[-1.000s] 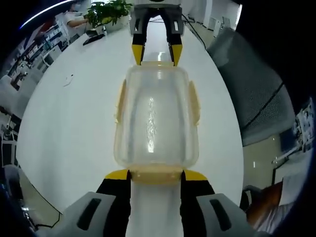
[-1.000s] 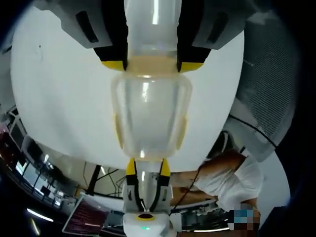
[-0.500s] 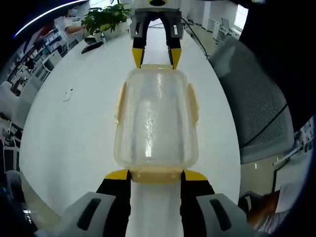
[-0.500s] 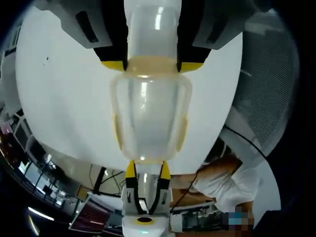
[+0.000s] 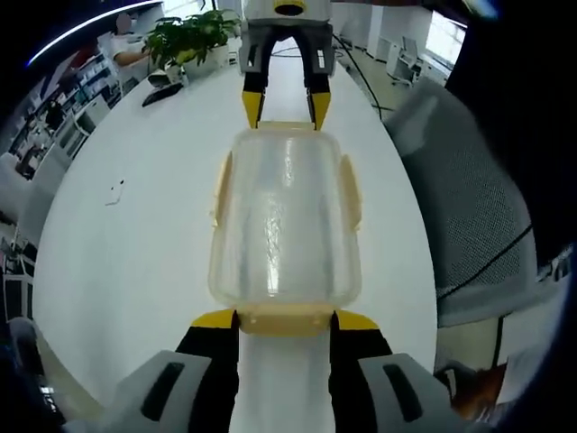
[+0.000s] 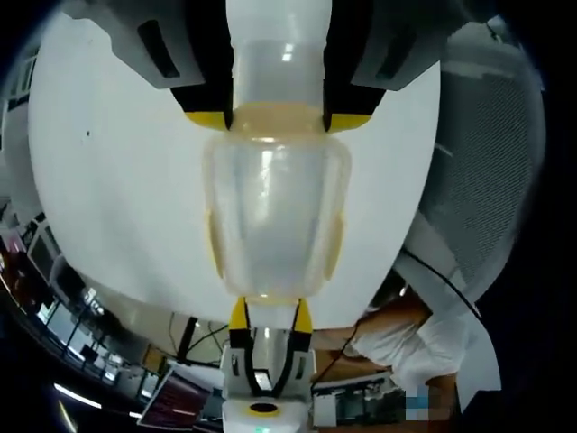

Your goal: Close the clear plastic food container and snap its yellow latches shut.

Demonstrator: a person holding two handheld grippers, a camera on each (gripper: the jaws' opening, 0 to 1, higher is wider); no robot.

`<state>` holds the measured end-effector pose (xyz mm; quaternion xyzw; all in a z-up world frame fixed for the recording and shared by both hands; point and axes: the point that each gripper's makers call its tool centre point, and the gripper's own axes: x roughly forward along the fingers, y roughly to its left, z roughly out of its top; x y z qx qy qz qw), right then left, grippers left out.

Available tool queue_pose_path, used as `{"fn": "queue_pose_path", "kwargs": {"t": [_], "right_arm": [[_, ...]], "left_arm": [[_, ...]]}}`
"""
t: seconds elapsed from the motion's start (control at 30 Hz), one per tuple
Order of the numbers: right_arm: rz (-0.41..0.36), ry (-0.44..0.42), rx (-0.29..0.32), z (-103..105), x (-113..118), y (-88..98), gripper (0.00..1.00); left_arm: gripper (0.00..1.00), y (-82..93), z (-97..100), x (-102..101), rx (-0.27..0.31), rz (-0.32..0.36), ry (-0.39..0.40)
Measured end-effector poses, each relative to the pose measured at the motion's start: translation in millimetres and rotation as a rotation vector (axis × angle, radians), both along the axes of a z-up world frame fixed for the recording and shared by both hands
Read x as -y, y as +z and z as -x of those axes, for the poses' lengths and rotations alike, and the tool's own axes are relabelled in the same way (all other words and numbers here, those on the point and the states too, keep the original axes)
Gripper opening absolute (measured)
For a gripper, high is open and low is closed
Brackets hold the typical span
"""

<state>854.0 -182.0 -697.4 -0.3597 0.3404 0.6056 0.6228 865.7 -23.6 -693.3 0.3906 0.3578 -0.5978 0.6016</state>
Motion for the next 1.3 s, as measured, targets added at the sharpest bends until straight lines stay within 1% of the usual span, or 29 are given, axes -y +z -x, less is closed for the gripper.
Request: {"fn": "queue_pose_path", "kwargs": {"t": [0.2,0.43,0.77,0.97,1.3], "right_arm": [[0.015,-0.006,-0.001,0,14,-2.3,0.35],[0.03,-0.015,-0.002,0,33,-4.9,0.35],[0.058,-0.03,-0.009,2,60,-10.9,0.35],[0.075,-0.035,-0.016,3,73,-14.5,0.35],[0.107,-0.041,-0.012,1,89,-19.3,0.35]], "left_arm": [[0.33,-0.5,-2.5,12,-0.001,0.005,-0.004],[0.32,-1.6,-3.0,31,0.0,0.015,-0.012],[0.32,-8.8,-5.3,55,-0.007,0.032,-0.024],[0.32,-14.7,-5.4,71,-0.015,0.045,-0.026],[0.33,-21.3,-7.6,87,-0.019,0.054,-0.029]]}}
